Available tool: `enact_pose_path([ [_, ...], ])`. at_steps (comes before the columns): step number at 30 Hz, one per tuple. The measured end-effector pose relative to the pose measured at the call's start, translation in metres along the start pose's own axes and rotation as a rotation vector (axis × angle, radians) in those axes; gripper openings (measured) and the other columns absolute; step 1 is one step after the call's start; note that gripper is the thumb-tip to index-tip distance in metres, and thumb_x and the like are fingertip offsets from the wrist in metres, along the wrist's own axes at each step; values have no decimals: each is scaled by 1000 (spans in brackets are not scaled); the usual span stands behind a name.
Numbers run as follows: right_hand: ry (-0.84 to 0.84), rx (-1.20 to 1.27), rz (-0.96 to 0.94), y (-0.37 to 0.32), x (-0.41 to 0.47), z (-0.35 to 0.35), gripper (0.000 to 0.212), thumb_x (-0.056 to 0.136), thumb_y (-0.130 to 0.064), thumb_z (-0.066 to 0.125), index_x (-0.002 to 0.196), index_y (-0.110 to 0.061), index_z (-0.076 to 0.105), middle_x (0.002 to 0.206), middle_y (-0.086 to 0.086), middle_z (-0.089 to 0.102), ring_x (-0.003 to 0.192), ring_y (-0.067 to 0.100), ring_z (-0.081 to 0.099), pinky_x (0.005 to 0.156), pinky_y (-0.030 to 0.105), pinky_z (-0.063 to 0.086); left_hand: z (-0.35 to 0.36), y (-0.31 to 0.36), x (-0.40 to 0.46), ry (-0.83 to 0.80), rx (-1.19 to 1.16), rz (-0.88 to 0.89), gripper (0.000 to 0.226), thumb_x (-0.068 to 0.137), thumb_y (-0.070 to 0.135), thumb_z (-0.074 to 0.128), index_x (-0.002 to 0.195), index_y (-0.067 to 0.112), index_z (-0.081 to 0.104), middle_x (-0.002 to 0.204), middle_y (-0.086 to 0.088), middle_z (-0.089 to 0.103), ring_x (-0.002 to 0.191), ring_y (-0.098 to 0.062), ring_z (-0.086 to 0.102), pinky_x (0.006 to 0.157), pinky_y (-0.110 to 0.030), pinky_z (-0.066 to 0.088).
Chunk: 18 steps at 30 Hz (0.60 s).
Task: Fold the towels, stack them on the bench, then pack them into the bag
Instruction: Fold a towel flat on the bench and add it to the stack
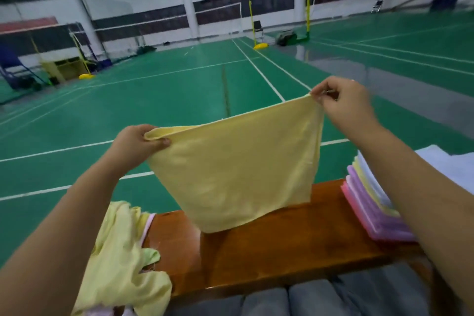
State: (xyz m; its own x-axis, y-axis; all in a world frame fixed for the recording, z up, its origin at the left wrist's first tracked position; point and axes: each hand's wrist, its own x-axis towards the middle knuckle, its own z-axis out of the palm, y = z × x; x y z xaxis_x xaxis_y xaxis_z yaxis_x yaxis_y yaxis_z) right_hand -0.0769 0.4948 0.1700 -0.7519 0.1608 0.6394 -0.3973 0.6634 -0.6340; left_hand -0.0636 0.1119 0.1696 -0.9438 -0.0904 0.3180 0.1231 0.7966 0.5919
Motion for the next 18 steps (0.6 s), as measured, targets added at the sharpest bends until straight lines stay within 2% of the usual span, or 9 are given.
enact_pose_path([
  [3,17,11,21,1,4,-4,23,87,-1,55,87,-19,69,81,-2,63,78,15,59,69,23,41,-10,2,-2,-99,-25,-59,17,79,21,77,80,5,71,74,-9,65,70,-20,54,65,-28,40],
  [7,29,31,52,0,3,-6,23,88,-2,56,86,-22,67,80,-2,62,67,-2,51,57,16,35,-17,-1,-10,-217,-238,-34,11,78,16,77,71,11,70,65,5,62,70,-15,54,69,-28,43],
  [10,27,36,67,1,3,-6,21,89,-2,56,89,-17,69,81,-1,62,68,4,54,59,15,36,-17,-9,-13,-228,-556,-66,9,71,18,76,80,15,76,83,-3,69,83,-19,60,80,-30,53],
  [12,18,43,73,1,3,-4,20,88,-2,57,88,-17,69,79,-2,62,71,8,55,61,15,37,-14,-12,-15,-188,-684,-76,11,75,14,68,78,16,77,84,-4,69,81,-18,61,75,-23,56],
  [14,12,59,71,-1,4,-5,21,88,-2,57,86,-20,68,78,-3,62,72,8,56,61,15,39,-10,-13,-16,-103,-725,-63,20,81,6,64,67,18,75,70,1,63,70,-14,56,62,-18,54],
  [16,31,86,54,-6,6,-8,22,88,-1,57,86,-21,67,80,-2,63,75,12,58,64,16,41,-9,-11,-14,-4,-766,-61,27,81,2,65,59,17,66,59,6,54,61,-10,50,53,-16,48],
  [18,59,110,47,-12,9,-12,21,88,-2,57,87,-20,67,84,0,64,79,14,59,66,17,43,-10,-10,-11,84,-808,-50,32,79,-2,67,60,18,51,54,9,47,57,-8,43,48,-17,39],
])
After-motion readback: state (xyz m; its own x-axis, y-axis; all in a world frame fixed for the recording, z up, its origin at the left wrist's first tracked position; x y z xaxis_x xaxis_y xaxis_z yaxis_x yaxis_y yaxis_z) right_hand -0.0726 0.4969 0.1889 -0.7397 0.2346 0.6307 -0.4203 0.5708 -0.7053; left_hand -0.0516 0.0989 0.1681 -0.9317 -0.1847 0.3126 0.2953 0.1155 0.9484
